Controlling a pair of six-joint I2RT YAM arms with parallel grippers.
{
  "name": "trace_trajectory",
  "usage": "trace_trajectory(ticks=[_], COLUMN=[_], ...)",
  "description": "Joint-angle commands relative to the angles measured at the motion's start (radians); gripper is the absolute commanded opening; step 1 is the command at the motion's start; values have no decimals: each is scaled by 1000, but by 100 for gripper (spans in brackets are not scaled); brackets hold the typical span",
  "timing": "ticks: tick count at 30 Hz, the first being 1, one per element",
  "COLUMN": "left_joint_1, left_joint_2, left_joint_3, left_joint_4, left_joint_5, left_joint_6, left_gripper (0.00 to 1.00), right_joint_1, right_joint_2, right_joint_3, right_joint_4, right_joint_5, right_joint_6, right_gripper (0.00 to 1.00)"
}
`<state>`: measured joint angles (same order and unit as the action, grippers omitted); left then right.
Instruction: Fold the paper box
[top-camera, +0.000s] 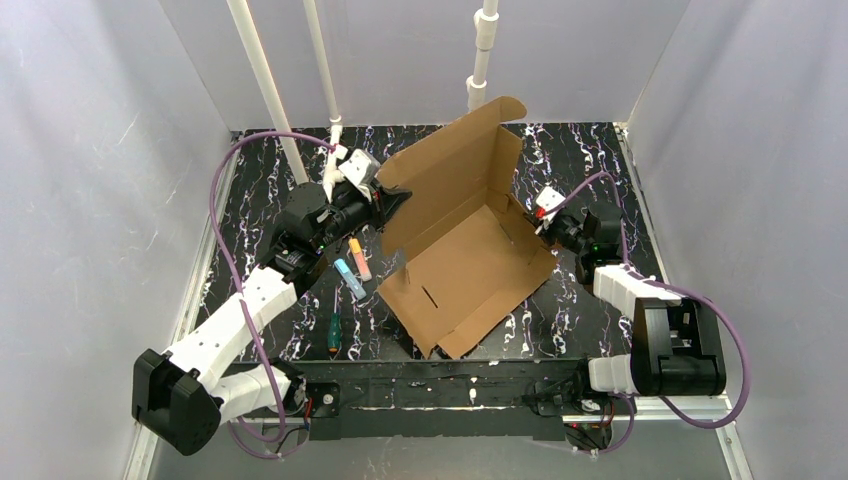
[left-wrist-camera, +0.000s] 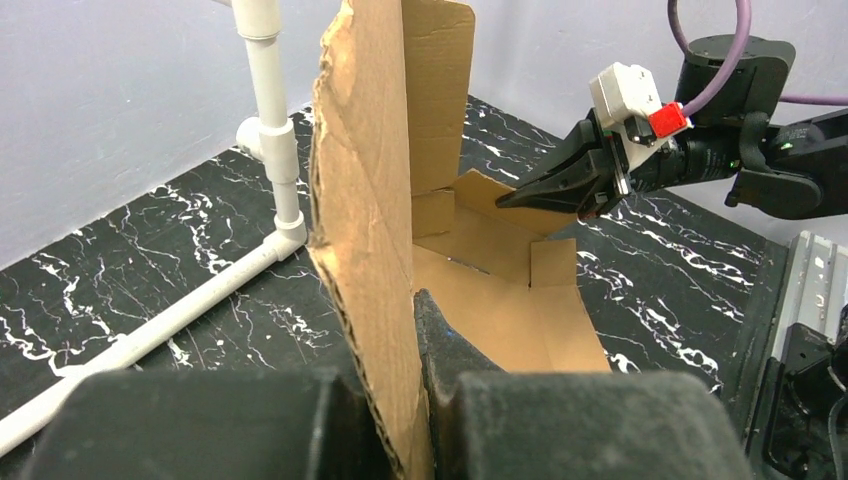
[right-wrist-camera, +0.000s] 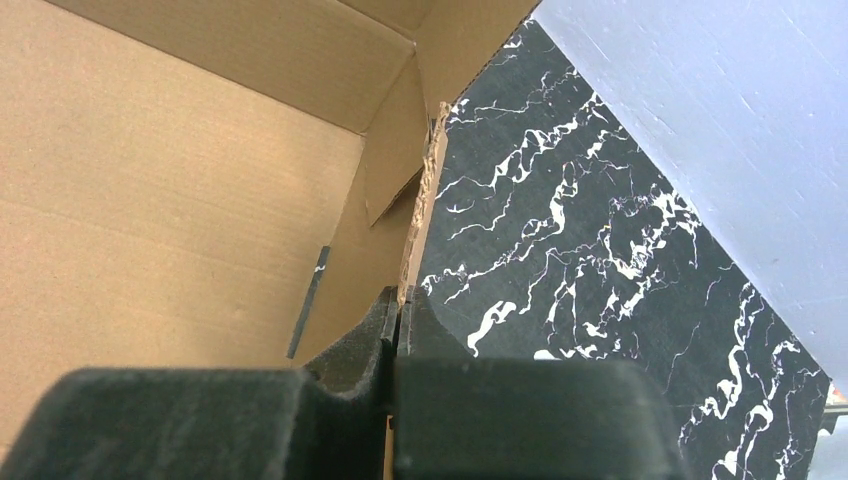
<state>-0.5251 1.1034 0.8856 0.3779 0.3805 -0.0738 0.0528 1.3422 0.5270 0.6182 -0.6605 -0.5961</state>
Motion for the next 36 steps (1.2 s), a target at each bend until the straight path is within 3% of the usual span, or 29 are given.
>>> trace_trajectory(ticks=[1,11,18,23,30,36], left_joint_1=[4,4,3,-6,-55,-143], left_joint_2=[-10,-14,8,19,97,150], left_joint_3=[65,71,126,221,387,458], left_joint_4=[19,6,-49,-104,-182,-345], left_joint_5=[-24,26,221,217,224,139], left_joint_6=[-37,-58,55,167,336,574], left_gripper=[0,0,0,0,0,0], right_joint_1=[25,57,100,113,121,122], right_joint_2=[-27,-22,-16,1,88,238], right_joint_3=[0,18,94,158,239,207], right_joint_4=[-60,-99,-187,-180,36,422], right_joint_5=[-50,36,46,58,106,127], right_joint_6=[-61,-119,-156,-99,78,212], right_gripper=[1,1,1,1,1,1])
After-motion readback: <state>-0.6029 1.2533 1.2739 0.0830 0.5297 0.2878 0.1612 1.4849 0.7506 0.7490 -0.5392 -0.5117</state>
